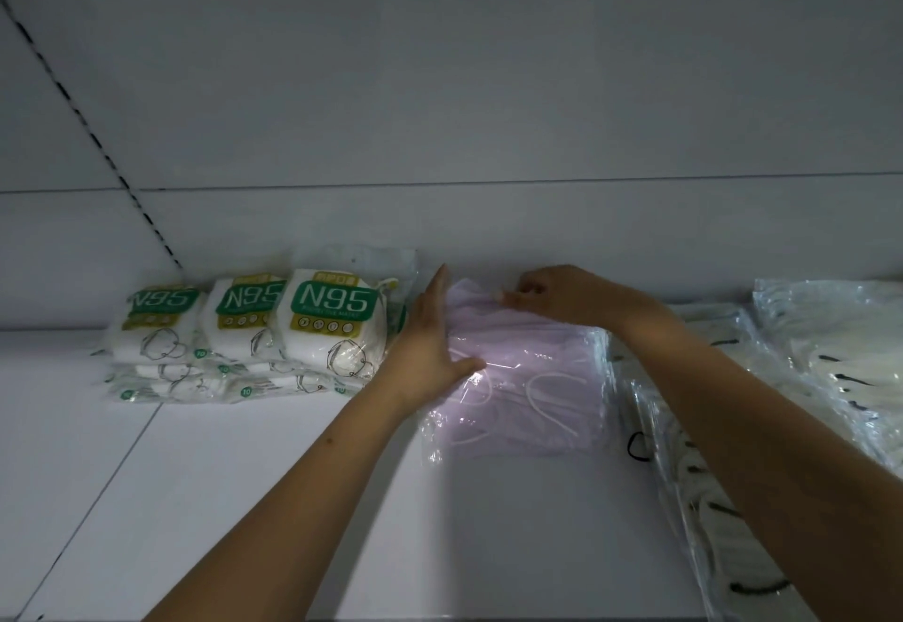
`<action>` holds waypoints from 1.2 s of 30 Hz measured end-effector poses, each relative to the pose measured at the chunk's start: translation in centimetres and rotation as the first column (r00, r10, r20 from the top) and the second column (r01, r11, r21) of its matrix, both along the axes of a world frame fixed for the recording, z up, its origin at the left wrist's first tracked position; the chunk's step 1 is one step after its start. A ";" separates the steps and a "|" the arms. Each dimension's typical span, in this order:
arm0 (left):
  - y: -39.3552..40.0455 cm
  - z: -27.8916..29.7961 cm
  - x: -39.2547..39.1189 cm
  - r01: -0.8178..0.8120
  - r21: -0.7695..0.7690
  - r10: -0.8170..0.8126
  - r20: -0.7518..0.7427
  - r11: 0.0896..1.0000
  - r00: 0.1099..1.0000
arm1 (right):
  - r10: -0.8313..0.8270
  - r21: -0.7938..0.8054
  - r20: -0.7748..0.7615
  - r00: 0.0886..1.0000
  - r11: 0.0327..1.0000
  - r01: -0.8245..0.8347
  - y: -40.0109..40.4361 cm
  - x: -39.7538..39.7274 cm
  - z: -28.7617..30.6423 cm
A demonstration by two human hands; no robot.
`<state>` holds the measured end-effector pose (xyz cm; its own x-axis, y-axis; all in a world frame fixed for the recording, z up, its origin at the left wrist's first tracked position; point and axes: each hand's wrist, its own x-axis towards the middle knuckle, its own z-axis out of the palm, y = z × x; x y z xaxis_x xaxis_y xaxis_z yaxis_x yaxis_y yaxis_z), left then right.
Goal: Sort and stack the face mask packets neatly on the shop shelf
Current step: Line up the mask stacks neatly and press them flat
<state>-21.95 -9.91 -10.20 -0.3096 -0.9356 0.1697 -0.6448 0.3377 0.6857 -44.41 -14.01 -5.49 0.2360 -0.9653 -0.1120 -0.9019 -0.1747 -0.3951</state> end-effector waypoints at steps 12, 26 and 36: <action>2.0 -0.3 -0.8 0.001 -0.301 0.085 0.270 0.954 0.959 | 0.238 0.251 -0.157 0.959 0.948 -0.194 0.0 0.9 -0.1; 2.8 -4.3 -1.2 0.172 -0.385 0.092 0.578 0.907 0.811 | 0.085 0.065 -0.134 0.987 0.995 -0.077 -1.0 0.2 -0.6; 5.6 -6.6 0.3 0.246 -0.416 0.000 0.509 0.876 0.861 | -0.074 -0.299 -0.255 0.964 0.954 -0.006 2.2 1.4 -7.1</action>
